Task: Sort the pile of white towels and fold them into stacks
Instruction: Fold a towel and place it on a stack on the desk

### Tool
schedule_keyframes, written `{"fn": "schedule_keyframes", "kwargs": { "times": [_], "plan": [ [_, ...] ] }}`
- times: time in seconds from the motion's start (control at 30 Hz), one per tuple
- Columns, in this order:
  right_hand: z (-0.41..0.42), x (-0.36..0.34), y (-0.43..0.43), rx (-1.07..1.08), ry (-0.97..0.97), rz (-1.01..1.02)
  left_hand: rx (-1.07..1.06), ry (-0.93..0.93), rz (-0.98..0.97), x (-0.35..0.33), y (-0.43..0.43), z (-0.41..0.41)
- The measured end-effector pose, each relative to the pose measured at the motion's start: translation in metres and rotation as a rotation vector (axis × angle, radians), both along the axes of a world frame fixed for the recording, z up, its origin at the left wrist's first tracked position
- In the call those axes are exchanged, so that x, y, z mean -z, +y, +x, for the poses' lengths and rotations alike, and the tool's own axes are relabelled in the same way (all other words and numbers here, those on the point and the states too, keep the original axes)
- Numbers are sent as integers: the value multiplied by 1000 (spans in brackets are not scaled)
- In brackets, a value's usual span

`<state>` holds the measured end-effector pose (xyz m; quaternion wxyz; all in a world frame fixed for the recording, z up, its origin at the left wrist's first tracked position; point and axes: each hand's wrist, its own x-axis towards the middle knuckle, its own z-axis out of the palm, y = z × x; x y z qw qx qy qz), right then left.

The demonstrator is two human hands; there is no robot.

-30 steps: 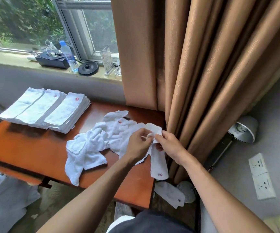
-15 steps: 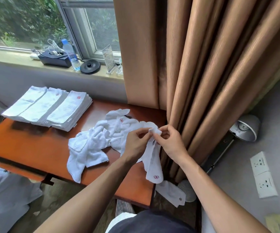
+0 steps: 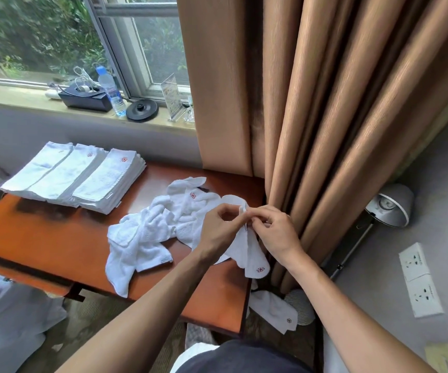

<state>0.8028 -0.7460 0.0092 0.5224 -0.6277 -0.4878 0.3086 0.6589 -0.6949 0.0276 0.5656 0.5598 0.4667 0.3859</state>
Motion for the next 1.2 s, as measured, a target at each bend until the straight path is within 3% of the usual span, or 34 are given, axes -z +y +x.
{"fn": "schedule_keyframes", "kwargs": {
  "times": [0.37, 0.6, 0.73, 0.93, 1.03, 1.2],
  "plan": [
    [9, -2, 4, -4, 243, 22, 135, 189, 318, -5, 4, 5],
    [31, 5, 9, -19, -228, -22, 229, 256, 444, -10, 11, -4],
    [42, 9, 16, -123, -595, -83, 196, 207, 442, -16, 18, -5],
    [39, 2, 18, -162, -579, -198, 227, 232, 531, -23, 22, -8],
    [36, 1, 19, -128, -474, -272, 174, 254, 570, -21, 27, -13],
    [45, -13, 33, -117, -505, -212, 116, 377, 662, -26, 44, -20]
  ]
}}
